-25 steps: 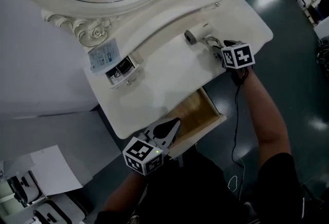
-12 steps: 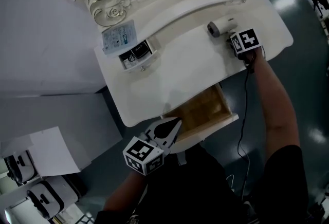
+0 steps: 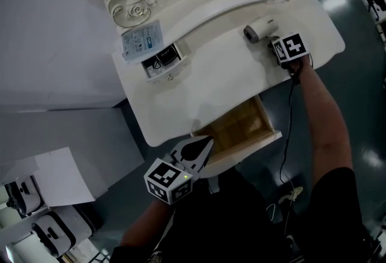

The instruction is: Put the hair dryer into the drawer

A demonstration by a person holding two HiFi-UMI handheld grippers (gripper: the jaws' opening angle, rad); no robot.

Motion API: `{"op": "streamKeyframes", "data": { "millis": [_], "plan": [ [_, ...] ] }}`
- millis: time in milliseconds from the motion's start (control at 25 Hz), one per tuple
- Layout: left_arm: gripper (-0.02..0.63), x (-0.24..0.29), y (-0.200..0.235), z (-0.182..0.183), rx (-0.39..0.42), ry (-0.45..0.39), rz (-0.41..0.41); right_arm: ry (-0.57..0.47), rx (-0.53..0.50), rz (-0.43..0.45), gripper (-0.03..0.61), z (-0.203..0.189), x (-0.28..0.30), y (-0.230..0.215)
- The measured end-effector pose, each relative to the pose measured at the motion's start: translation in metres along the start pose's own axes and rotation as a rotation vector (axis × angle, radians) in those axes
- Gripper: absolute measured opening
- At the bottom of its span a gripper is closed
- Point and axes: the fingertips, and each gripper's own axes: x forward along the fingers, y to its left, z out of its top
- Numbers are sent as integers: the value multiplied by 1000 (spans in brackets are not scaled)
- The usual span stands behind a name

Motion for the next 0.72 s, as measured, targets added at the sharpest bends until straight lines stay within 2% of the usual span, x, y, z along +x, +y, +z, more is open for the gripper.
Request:
{"op": "streamKeyframes", "data": {
  "millis": [280,560,720],
  "plan": [
    [3,-7,-2,-10,6,3,-5,-70,-131,-19,229,-1,-19,19],
    [5,-17,-16,-26,49,23,-73,-196,-333,72,229,4,-72,69],
    [4,-34,-23,-31,81,20,-107,-260,-492,113,229,0,-119,117]
  ]
}}
